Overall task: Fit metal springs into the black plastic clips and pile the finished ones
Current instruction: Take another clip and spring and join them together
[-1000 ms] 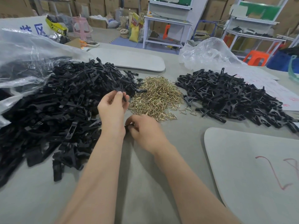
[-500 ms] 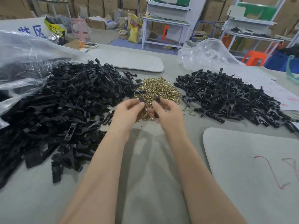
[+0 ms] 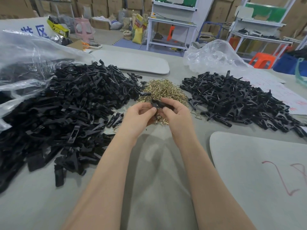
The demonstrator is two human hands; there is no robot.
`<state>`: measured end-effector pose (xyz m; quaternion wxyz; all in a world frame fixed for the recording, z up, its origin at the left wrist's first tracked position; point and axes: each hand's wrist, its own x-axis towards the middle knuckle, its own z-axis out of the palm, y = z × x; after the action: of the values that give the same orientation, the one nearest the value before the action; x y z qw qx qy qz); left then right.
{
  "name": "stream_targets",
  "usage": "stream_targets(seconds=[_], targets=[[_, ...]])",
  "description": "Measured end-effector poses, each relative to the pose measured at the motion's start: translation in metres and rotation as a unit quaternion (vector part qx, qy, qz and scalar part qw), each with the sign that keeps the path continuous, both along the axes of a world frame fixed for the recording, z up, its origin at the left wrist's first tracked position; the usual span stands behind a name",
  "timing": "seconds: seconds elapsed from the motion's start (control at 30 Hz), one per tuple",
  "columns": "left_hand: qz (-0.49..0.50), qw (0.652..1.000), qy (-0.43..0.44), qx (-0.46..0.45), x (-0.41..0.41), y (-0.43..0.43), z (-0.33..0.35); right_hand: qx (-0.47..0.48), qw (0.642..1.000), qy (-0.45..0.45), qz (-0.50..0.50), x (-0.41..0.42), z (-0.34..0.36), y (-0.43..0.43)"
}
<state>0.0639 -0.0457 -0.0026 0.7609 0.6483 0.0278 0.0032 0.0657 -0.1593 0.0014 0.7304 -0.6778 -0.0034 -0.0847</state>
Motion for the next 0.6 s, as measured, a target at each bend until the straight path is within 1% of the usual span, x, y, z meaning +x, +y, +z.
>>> stream_targets(seconds=[0.07,0.17,0.47,0.6], targets=[[0.011,1.000,-0.005,0.002,0.0009,0.0014,-0.0016,-0.039,0.999,-0.014,-0.003,-0.0010,0.0001,-0.0004],[0.021,1.000,-0.008,0.002,0.0025,0.0024,-0.0040,-0.070,0.997,-0.032,0.004,-0.0022,-0.0001,-0.0021],[0.023,0.999,-0.026,0.018,0.0026,0.0017,-0.0047,-0.020,1.000,0.017,0.014,-0.0034,0.0042,-0.0080],[0.027,0.998,-0.036,0.032,0.0015,0.0023,-0.0046,-0.045,0.999,-0.001,0.015,-0.0038,0.0042,-0.0088]])
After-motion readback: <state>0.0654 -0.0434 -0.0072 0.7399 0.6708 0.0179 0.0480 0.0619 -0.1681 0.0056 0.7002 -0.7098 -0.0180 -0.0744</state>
